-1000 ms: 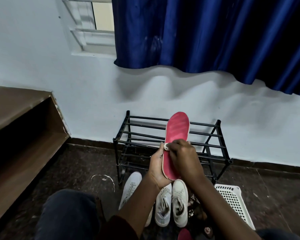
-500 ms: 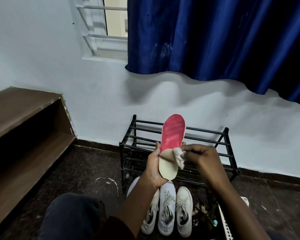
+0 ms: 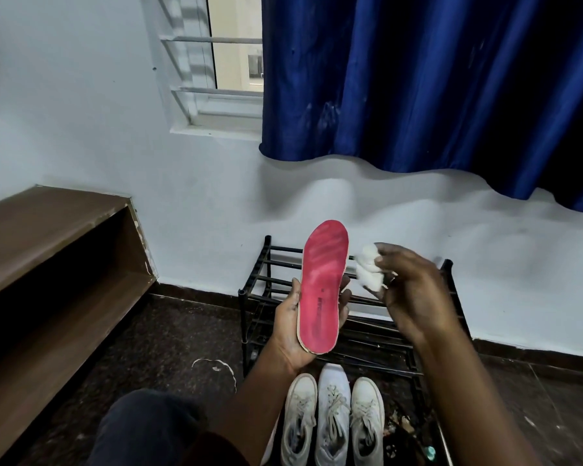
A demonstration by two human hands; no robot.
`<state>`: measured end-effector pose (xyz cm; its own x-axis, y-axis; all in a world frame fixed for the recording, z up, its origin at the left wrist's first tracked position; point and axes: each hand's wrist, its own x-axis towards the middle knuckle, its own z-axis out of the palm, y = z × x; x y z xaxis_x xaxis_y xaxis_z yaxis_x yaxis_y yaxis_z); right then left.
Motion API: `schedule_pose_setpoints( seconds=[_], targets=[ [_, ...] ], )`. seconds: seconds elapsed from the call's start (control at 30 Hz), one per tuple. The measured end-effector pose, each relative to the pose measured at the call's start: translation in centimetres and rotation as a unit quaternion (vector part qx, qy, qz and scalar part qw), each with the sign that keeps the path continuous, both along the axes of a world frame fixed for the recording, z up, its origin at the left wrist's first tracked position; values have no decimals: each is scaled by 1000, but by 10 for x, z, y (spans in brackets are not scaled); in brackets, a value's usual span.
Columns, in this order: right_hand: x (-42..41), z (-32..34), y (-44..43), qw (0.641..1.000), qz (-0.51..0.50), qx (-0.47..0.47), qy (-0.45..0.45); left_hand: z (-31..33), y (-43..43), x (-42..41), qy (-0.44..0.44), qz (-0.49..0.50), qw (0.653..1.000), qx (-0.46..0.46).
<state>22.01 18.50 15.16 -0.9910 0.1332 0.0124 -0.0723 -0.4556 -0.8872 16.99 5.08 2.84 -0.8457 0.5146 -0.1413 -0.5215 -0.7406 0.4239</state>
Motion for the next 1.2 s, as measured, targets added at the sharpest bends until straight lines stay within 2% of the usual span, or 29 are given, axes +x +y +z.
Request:
schedule_pose_setpoints(
  seconds=[0.03,0.07,0.1,0.17,0.2,0.23,0.27,0.37,0.5,0.73,0.9,1.07,1.2],
  targets=[
    [-3,-6,-4,995,-28,91,9,2,1,1,4,2,1000,-2],
    [-6,-14,-9,976,-56,208,29,6,3,4,10,4,1000,3],
    [-10,-24,-14,936,-75,340,56,8,5,4,14,5,1000,6],
    [-17,-46,-26,820,-86,557,100,9,7,5,19,-2,1000,5],
    [-17,-56,-34,770,-88,619,123,9,7,4,18,-12,1000,-5],
    [-15,-63,-40,742,-84,650,142,8,7,4,16,-17,1000,-14],
    [-11,-68,-45,737,-70,656,146,6,7,3,13,-19,1000,-19],
    [4,-81,-49,767,-22,621,157,-1,3,1,-7,5,1000,-1],
    [27,-101,-47,757,5,627,183,-9,2,6,-6,9,1000,25],
    [-2,-82,-49,751,-62,643,138,-16,8,15,-35,-37,999,8],
    [-19,-70,-46,757,-104,638,98,-8,9,23,-40,-30,999,1],
    [11,-86,-49,773,-5,628,89,-17,1,11,-54,-17,998,4],
    [29,-103,-47,764,32,638,86,-23,0,6,-63,21,998,8]
  ],
)
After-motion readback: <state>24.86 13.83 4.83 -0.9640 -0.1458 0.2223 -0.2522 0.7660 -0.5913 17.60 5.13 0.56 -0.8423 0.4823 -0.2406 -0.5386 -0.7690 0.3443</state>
